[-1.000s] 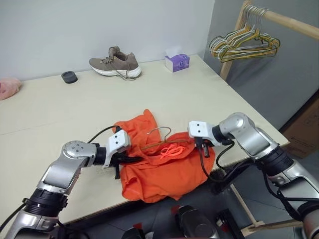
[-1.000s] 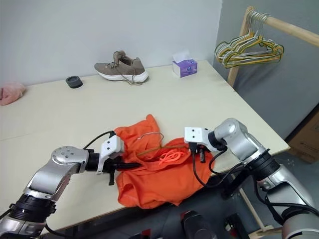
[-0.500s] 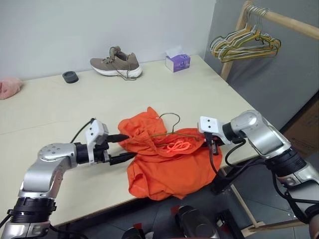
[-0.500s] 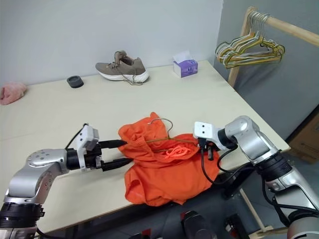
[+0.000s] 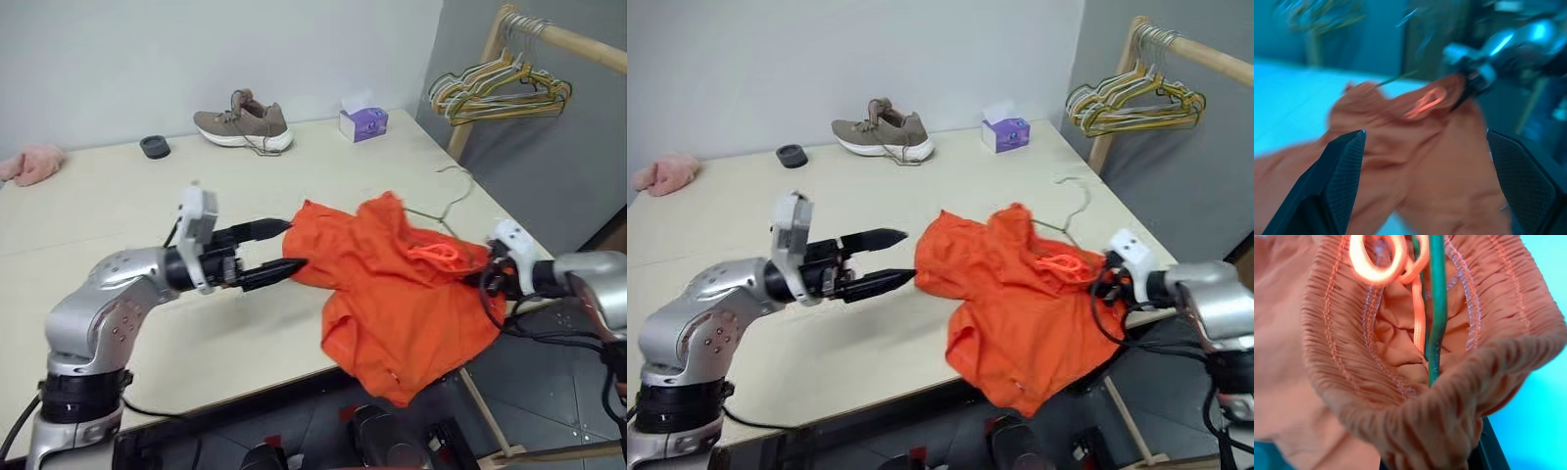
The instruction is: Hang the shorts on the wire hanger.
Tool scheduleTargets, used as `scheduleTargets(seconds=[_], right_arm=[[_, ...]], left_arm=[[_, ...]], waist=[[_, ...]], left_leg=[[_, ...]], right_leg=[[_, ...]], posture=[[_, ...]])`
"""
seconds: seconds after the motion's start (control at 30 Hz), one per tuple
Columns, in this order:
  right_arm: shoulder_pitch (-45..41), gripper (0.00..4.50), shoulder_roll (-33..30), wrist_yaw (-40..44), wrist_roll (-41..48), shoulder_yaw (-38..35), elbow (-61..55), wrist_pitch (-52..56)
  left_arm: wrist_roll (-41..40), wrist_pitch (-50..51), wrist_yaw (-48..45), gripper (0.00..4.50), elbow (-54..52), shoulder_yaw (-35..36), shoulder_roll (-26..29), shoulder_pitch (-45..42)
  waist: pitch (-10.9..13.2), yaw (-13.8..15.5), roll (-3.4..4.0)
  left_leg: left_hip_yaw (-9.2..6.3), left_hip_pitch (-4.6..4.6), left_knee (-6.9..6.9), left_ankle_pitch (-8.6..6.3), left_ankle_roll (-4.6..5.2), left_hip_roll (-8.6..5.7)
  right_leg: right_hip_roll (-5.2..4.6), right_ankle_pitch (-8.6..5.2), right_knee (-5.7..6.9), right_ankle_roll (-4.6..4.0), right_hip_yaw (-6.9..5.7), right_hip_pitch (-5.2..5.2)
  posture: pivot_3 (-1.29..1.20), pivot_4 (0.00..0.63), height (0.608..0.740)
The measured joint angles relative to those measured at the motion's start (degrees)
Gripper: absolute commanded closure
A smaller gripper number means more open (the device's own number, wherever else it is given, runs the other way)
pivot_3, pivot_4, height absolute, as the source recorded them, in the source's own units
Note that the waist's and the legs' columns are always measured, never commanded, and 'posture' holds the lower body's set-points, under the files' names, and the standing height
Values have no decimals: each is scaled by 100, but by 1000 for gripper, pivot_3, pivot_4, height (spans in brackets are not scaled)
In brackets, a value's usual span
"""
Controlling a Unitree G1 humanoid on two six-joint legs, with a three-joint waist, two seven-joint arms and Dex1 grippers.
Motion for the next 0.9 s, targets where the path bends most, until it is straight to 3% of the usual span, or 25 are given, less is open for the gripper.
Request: scheduleTargets(seconds=[0.17,0.47,0.63,0.9], right_arm=[[438,4500,298,-877,141,-795,-388,709],[578,4500,437,-2855,-231,-2539,-317,1236],[382,4500,437,-3387,-252,-2712,-367,1288],[-695,4500,100,-3946,-284,-2775,14,1237]], left_arm=[[-189,110,232,7,-127,-324,-322,-327],[367,-920,758,7,-117,-605,-1213,-545],[507,-1156,793,7,-7,-698,-1402,-544],[785,-1554,887,7,58,-1095,-1782,-741]], waist=[[-1,-227,1],[-2,-392,4],[-2,-568,5],[0,-745,5]], left_leg=[[10,6,8,1,1,-4],[31,4,5,1,2,-4],[54,6,5,1,2,-4],[95,15,4,-6,16,-13]], right_leg=[[0,12,3,17,16,2],[0,15,-21,23,36,6],[0,18,-33,28,59,7],[0,25,-90,36,120,31]], posture=[[-305,70,740],[-343,71,740],[-361,82,740],[-362,95,740]])
